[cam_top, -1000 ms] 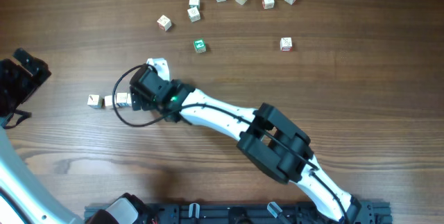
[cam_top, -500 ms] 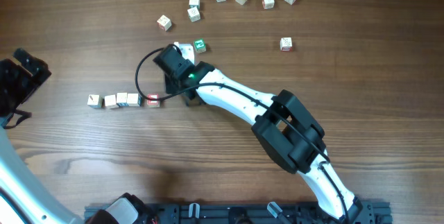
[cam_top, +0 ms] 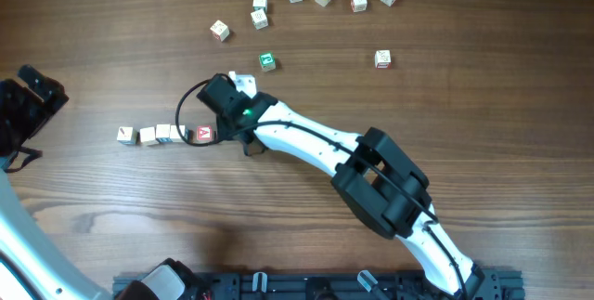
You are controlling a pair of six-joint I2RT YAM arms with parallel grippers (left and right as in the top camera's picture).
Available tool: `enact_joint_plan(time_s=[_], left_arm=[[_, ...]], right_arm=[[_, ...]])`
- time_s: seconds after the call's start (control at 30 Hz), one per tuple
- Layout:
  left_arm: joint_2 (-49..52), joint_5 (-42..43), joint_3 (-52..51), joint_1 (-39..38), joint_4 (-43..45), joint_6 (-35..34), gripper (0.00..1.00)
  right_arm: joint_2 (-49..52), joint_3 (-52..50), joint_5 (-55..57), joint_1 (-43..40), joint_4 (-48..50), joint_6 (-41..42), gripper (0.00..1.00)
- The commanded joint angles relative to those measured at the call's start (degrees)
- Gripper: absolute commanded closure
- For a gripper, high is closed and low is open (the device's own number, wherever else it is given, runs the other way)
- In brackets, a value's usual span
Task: Form a horizontal line
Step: 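Carry the A block left and lower it at the row's right end, then nudge the A block flush against the E block and release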
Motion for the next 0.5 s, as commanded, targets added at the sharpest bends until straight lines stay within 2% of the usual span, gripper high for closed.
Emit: enact_joint_plan(time_s=[0.0, 0.23, 0.47], left_arm=[[0.0, 0.9, 1.0, 0.2, 0.1, -0.3, 0.00], [0.0, 0.9, 1.0, 0.2, 0.1, -0.3, 0.00], [0.0, 0.9, 1.0, 0.2, 0.1, -0.3, 0.00]], right_arm=[[0.1, -0.5, -3.2, 0.6, 1.0, 0.6, 0.66], [0.2, -0.7, -4.0, 0.8, 0.9, 0.7, 0.94], [3.0, -1.2, -5.8, 1.0, 1.1, 3.7, 0.95]])
